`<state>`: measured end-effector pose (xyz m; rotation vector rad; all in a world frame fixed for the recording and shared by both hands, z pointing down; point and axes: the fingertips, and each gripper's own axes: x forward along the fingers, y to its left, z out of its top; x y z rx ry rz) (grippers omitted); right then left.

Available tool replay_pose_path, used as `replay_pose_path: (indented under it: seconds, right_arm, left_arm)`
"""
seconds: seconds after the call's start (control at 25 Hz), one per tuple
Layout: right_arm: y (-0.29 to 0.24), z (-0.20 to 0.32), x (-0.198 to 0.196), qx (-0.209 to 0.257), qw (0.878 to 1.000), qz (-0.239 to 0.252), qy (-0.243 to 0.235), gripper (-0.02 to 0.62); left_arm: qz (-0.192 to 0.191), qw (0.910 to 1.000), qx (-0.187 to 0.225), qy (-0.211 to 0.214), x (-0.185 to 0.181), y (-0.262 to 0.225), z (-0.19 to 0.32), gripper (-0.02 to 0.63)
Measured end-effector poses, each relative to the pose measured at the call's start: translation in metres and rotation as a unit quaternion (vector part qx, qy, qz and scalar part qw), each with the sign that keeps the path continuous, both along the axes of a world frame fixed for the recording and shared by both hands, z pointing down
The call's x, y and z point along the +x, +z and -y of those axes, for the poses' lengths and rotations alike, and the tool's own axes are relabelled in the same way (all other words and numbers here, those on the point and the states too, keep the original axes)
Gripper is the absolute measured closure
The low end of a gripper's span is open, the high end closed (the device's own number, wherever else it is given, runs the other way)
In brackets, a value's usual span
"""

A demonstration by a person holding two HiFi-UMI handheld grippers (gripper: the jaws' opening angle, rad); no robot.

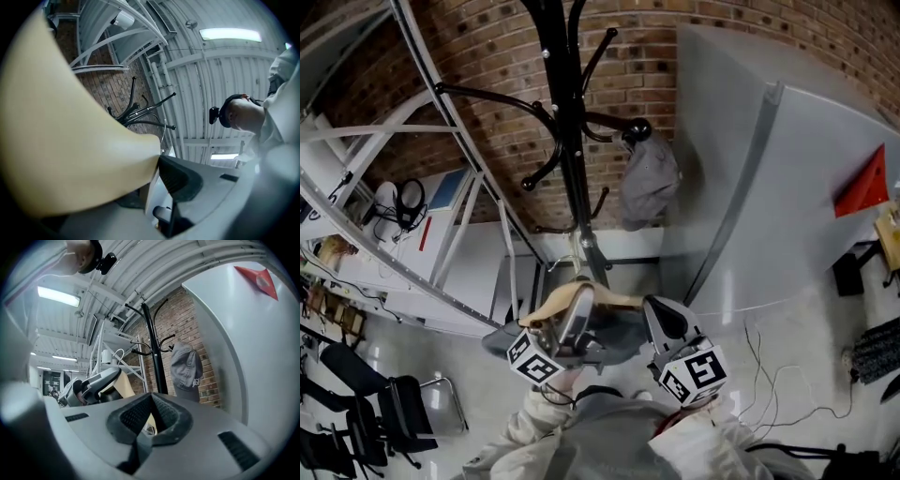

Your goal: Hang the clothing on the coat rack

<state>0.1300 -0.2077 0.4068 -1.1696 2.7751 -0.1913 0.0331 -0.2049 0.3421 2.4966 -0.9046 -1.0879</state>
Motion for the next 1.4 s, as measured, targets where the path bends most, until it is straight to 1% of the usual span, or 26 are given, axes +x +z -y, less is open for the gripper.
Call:
replay_pose_path:
  seconds: [0.24,0.52,0.84,1.08,1.4]
  right_arm:
    - [-0.016,0.010,-0.020,0.016,1.000,0.003,-0.023,0.571]
    - [-0.026,0.030,-0.039,0.027,0.999,0.001,-0.021,0.571]
    - [-0.041,0.052,-0.059,0.041,0.999,-0.001,-0.011,0.571]
    - [-0.061,0.063,-0.065,0.062,0.998,0.001,0.002,0.571]
    - [-0.062,0.082,-0.070,0.069,0.997,-0.005,0.023,0.571]
  left_arm:
    - [-0.007,0.9998,-0.005,-0.018,-0.015,-0.006,0.017,0.508]
    - [-0.008,0.9998,0.010,-0.013,-0.032,-0.020,0.032,0.508]
    - [-0.013,0.9995,0.029,0.007,-0.046,-0.043,0.054,0.509]
    - [-0.024,0.9985,0.043,0.023,-0.056,-0.061,0.071,0.509]
    - [-0.038,0.9964,0.053,0.055,-0.061,-0.071,0.095,0.509]
